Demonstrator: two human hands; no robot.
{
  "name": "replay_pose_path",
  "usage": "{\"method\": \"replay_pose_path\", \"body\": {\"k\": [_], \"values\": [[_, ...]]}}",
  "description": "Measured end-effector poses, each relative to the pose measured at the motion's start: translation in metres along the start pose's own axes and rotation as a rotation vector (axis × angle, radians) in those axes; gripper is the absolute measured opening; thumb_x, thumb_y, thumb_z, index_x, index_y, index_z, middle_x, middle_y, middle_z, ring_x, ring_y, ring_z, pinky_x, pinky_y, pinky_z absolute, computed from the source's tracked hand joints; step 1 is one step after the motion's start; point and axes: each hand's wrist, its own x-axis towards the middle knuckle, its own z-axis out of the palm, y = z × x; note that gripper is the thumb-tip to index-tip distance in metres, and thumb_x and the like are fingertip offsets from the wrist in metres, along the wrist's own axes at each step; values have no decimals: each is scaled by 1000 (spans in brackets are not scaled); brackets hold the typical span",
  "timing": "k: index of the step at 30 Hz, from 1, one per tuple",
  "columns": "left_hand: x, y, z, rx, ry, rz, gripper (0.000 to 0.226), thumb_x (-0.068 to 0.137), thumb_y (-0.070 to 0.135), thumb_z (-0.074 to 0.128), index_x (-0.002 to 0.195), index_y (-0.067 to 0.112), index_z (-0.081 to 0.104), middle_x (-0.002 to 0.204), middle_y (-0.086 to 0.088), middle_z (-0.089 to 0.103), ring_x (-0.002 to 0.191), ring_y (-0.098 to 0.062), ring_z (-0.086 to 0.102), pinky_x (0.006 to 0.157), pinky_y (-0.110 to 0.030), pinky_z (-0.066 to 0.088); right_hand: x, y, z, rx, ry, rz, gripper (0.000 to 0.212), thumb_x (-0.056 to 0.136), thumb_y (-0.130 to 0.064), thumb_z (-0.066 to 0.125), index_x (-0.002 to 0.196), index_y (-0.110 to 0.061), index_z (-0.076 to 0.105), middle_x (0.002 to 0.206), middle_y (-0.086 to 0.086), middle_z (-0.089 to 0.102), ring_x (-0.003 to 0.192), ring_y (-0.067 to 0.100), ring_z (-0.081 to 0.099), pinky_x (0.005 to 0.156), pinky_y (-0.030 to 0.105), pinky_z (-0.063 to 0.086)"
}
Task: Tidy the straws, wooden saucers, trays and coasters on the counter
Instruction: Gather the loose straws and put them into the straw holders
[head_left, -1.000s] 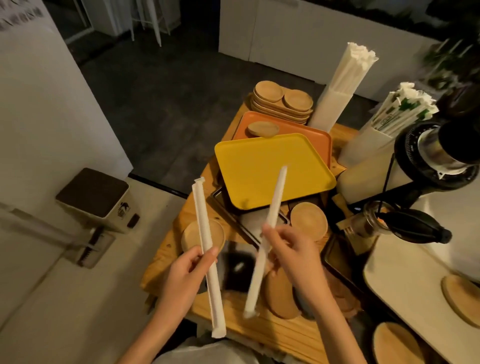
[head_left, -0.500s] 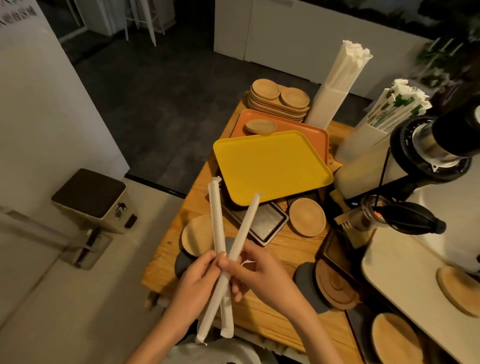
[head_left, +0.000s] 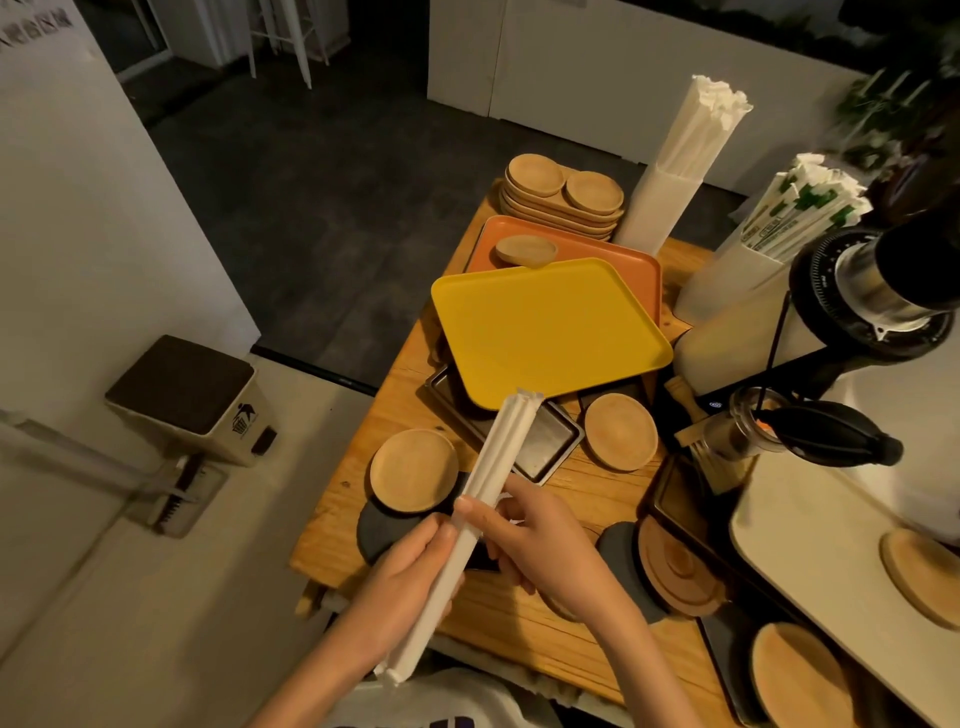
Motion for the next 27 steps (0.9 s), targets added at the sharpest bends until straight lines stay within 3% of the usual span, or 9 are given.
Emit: {"method": "replay_pose_path", "body": {"k": [4,9,15,21,27], "values": [[-1,3,-2,26,-32,3,35,84,55,52,102,28,65,65,0,57,53,-11,54,51,-26,45,2,3,4,118,65,30,25,91,-43,66,99,-20,64,55,-7,60,40,2,50,41,11,36],[-3,9,-2,-31,-194,-80,32,85,53,59,103,28,67,73,-10,65,57,-22,61,57,-32,54,4,4,7,147,115,35,16,90,-33,70,98,-20,64,53,-10,60,40,1,51,41,10,37],[-5,16,-3,-77,-229,-90,37,81,50,65,97,18,72,67,-5,58,59,-15,54,60,-27,50,4,-3,-6,181,51,100,20,91,-32,68,79,-17,63,51,-2,59,38,5,49,38,15,35],[-1,29,-3,3,-314,-56,36,82,56,65,97,24,72,68,0,57,61,-11,53,63,-25,49,9,-18,-19,148,-51,161,18,86,-33,64,71,-23,62,52,-1,56,40,8,47,39,16,33],[11,51,1,108,-319,-39,38,81,58,61,101,27,71,77,-1,67,70,-14,62,72,-27,54,13,-39,-40,96,-11,147,27,94,-26,57,69,-18,51,47,-1,53,35,9,40,36,18,31]]}}
